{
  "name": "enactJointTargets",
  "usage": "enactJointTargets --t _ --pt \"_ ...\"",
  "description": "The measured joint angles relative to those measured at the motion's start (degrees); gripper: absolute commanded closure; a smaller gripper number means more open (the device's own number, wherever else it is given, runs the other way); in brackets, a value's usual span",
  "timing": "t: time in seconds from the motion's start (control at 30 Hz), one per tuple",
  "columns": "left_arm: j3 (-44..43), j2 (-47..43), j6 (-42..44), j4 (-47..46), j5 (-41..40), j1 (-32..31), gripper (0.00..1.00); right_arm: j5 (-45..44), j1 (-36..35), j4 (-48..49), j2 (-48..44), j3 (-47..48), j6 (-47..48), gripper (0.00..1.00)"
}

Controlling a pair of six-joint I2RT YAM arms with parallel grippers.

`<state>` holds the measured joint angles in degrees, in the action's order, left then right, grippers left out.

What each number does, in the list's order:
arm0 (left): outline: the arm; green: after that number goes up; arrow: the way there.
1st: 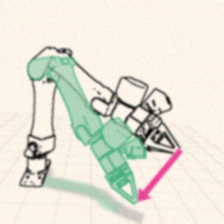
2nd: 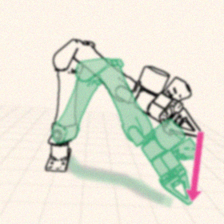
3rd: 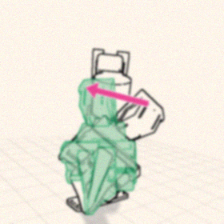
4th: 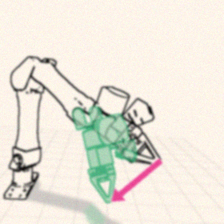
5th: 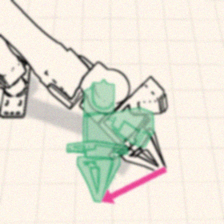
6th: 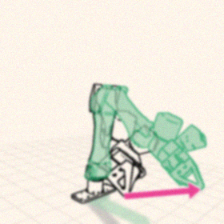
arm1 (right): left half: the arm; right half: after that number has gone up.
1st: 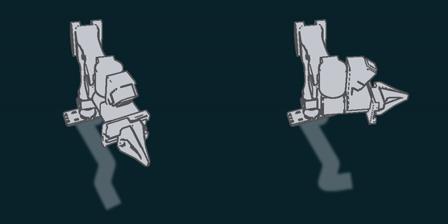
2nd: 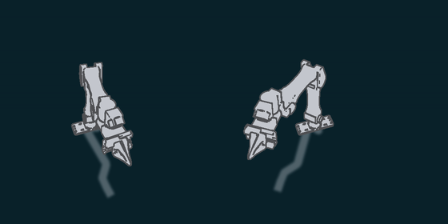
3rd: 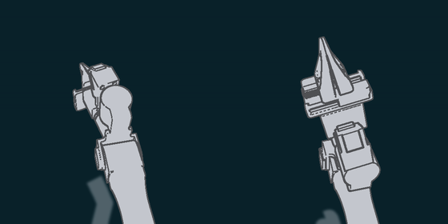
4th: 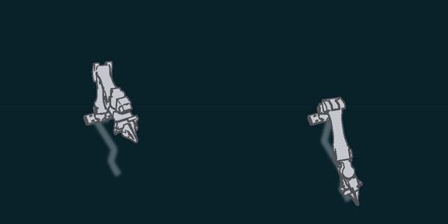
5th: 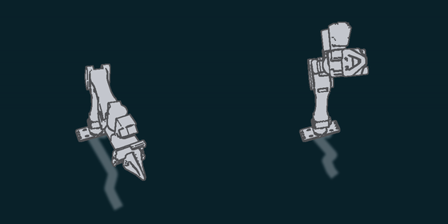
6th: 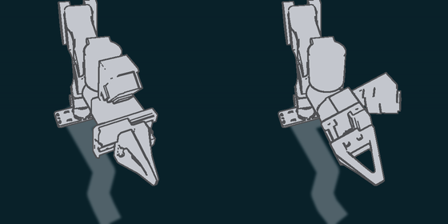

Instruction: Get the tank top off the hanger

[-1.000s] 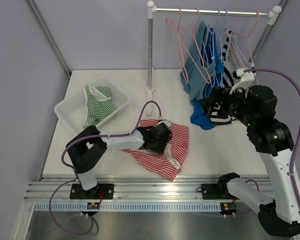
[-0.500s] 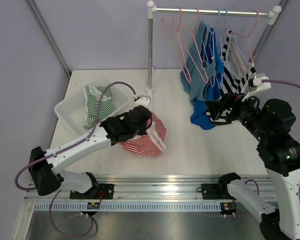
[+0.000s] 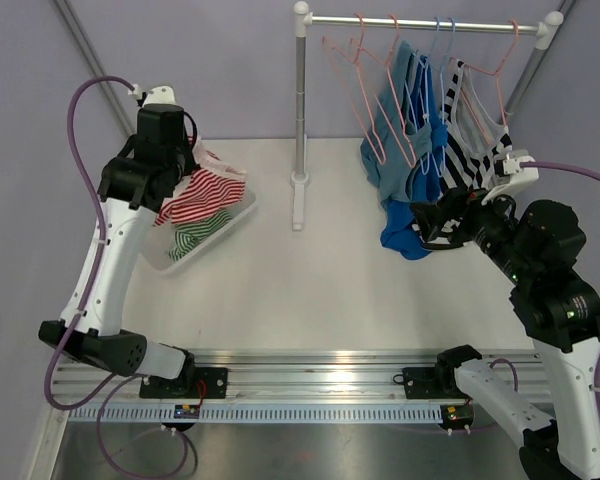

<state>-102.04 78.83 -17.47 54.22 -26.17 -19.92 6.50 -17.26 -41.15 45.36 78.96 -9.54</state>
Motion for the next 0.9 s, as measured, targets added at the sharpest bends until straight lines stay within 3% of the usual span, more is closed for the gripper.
enactJointTargets --t 0.17,0.5,0.8,0.83,0.9 --pt "-1.5 6.6 0.5 0.2 2.6 7.8 1.0 -1.4 0.0 2.0 -0.4 -1.9 0.2 0.01" --pt "7.6 22.8 -6.4 -6.0 5.7 16.8 1.0 -1.3 0.0 5.4 1.3 -5.4 0.0 0.01" --pt "14.4 31.2 -12.0 -10.4 9.9 18.8 1.0 -3.2 0.0 7.0 3.5 -5.1 -1.6 0.01" --pt "14.4 31.0 -12.2 -10.4 10.2 18.8 0.98 -3.6 0.0 6.7 4.2 -4.1 -1.7 0.01" --pt "14.2 30.3 -12.4 -10.2 10.9 18.8 0.8 -4.8 0.0 5.0 7.1 0.0 -1.8 0.0"
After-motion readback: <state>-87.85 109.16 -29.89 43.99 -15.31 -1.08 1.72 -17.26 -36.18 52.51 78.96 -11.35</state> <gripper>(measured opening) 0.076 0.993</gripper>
